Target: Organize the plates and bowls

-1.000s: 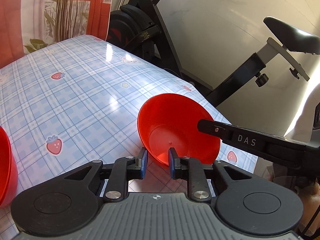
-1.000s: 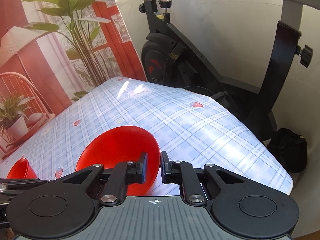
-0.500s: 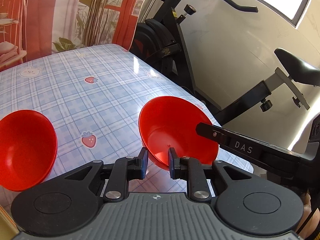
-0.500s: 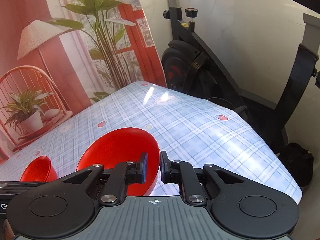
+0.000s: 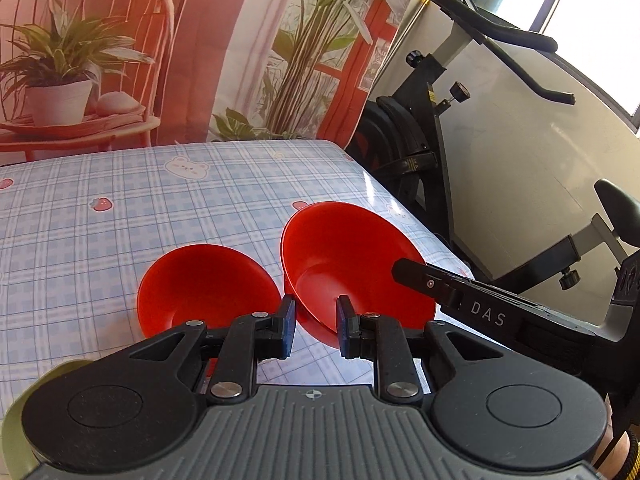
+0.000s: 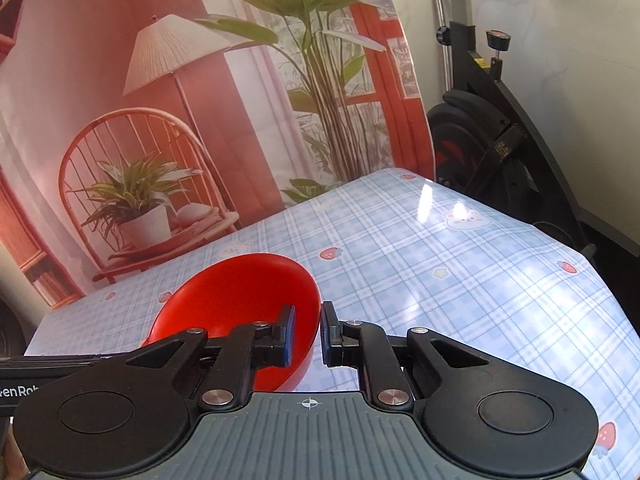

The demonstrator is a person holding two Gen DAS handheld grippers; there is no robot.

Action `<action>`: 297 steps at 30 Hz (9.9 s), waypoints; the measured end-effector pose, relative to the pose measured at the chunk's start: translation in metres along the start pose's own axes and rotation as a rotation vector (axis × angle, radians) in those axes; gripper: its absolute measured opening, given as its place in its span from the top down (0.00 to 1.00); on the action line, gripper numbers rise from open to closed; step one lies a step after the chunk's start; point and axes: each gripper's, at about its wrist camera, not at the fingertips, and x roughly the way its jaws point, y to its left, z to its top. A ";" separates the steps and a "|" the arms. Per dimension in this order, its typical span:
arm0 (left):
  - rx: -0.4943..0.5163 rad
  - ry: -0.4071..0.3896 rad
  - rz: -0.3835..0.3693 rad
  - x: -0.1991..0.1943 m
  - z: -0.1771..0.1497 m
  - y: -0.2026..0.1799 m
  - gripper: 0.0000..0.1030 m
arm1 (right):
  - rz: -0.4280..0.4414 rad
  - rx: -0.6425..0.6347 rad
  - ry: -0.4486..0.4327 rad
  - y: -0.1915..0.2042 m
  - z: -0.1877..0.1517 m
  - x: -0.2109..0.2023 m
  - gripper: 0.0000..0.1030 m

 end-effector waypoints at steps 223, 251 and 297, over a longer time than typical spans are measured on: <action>0.005 -0.327 0.310 -0.200 -0.064 0.060 0.00 | 0.205 -0.063 -0.002 0.129 -0.063 -0.074 0.06; 0.221 -0.660 0.508 -0.404 -0.054 -0.091 0.00 | 0.162 -0.315 -0.365 0.171 0.002 -0.311 0.00; 0.163 -0.556 0.349 -0.382 -0.062 -0.074 0.00 | 0.102 -0.331 -0.372 0.168 -0.012 -0.324 0.00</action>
